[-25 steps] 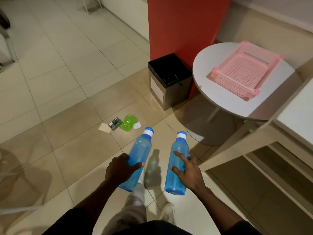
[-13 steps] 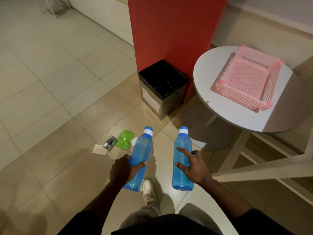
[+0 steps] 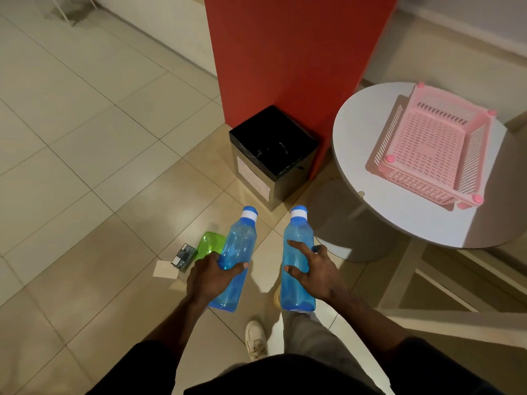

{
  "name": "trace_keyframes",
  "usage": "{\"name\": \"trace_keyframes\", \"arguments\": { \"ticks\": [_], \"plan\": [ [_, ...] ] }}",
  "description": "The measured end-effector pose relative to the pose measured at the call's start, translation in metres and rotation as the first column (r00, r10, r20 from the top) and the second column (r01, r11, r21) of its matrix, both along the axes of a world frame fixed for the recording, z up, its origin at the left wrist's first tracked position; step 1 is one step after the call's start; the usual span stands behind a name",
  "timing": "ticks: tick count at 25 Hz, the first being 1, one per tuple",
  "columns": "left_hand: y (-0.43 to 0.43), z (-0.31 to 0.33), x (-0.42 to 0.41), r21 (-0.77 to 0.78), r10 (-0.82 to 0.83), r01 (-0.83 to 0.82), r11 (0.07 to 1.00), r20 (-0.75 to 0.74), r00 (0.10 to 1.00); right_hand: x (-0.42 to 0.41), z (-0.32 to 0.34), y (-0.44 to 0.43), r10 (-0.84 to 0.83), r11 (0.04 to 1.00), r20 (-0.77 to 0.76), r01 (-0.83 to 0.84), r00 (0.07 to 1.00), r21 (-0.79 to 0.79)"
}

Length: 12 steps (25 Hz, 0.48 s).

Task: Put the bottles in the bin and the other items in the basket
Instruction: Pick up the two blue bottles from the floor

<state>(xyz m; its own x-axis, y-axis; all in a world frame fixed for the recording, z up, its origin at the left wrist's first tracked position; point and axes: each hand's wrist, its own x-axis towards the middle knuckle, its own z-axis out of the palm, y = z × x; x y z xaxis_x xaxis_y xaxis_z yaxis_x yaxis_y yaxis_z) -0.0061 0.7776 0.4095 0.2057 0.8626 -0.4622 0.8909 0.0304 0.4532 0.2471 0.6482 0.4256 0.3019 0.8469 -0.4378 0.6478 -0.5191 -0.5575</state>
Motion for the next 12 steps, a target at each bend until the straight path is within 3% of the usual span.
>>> {"name": "trace_keyframes", "arguments": {
  "ticks": [12],
  "plan": [
    [0.141, -0.003, 0.104, 0.076, -0.028, 0.037, 0.996, -0.116, 0.993, 0.109, -0.012, 0.147, -0.025, 1.000, -0.181, 0.027, 0.983, 0.009]
  ]
}}
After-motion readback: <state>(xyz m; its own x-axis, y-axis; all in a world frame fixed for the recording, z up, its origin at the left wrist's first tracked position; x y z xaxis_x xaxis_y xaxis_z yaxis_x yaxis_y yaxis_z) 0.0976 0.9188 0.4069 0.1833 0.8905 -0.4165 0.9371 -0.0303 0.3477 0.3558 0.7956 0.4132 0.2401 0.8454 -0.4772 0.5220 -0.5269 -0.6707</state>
